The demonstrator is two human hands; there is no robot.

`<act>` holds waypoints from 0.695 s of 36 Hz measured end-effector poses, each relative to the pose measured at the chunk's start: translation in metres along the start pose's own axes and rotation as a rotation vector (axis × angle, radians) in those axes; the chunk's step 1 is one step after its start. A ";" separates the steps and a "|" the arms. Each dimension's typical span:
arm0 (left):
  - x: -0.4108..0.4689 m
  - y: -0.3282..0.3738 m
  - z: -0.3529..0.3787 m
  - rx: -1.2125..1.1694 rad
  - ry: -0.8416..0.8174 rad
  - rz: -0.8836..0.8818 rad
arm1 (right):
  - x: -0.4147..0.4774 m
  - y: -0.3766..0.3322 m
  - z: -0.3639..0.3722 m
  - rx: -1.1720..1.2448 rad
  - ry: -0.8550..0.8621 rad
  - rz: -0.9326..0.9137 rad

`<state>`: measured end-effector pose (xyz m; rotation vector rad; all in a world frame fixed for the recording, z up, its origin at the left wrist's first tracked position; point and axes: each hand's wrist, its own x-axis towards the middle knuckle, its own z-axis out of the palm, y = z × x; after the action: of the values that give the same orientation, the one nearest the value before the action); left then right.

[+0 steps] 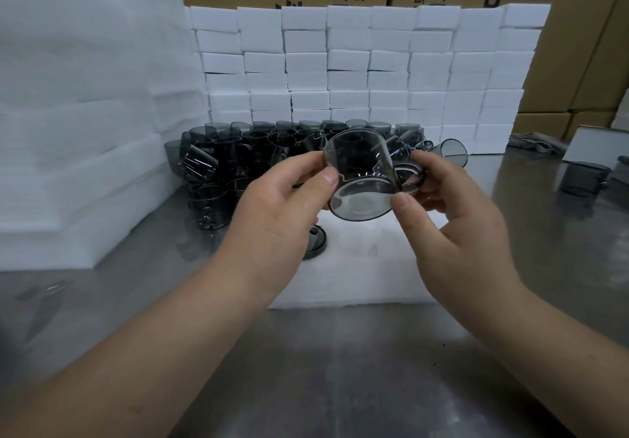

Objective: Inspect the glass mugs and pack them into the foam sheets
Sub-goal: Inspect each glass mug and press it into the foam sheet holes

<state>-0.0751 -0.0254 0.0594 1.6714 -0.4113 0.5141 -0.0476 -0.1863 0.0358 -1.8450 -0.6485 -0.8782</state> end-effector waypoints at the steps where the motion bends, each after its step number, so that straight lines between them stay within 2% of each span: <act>1: 0.000 0.000 0.000 0.008 -0.003 0.005 | 0.000 0.000 0.000 0.005 0.000 0.006; 11: -0.001 -0.002 -0.001 0.060 -0.005 0.008 | 0.002 0.004 0.000 0.032 0.005 0.058; 25: -0.001 0.001 0.002 0.093 0.009 -0.031 | 0.002 0.000 0.000 0.193 0.039 0.198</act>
<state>-0.0763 -0.0271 0.0600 1.7618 -0.3594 0.5242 -0.0458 -0.1859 0.0373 -1.6813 -0.4979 -0.6945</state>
